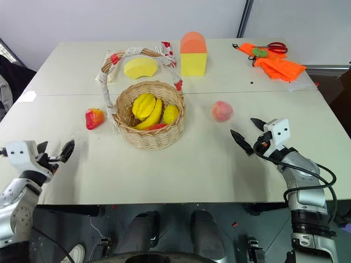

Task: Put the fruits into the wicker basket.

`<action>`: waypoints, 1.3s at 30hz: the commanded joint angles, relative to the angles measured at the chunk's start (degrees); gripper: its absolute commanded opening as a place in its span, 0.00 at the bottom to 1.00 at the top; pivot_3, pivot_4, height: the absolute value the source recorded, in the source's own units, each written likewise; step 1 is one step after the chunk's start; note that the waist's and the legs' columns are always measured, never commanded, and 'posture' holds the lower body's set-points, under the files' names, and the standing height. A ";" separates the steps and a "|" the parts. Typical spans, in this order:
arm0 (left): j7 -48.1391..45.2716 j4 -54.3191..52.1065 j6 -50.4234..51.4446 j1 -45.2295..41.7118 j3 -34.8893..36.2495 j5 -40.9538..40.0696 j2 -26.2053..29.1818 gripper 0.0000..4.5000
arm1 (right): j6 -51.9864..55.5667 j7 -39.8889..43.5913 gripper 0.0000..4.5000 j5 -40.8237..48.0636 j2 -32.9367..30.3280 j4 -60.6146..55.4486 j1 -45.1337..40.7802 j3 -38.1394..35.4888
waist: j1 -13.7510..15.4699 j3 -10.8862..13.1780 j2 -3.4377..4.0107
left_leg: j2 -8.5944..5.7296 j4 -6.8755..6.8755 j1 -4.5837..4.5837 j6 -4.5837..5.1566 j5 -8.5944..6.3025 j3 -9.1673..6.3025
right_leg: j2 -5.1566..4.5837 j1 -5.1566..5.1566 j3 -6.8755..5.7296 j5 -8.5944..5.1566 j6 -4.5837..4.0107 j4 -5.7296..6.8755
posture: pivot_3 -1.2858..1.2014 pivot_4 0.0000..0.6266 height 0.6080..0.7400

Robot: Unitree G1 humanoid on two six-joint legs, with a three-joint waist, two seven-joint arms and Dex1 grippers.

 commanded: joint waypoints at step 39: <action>-6.97 13.08 14.89 -27.81 -16.03 11.91 8.53 0.45 | 23.30 2.57 1.00 18.00 -6.09 -39.14 -8.17 10.54 | -0.14 0.11 -0.23 | -0.05 -0.01 -0.35 0.00 0.00 -0.07 | 0.04 -0.26 -0.13 0.22 0.12 0.01 | 0.52 0.24 0.98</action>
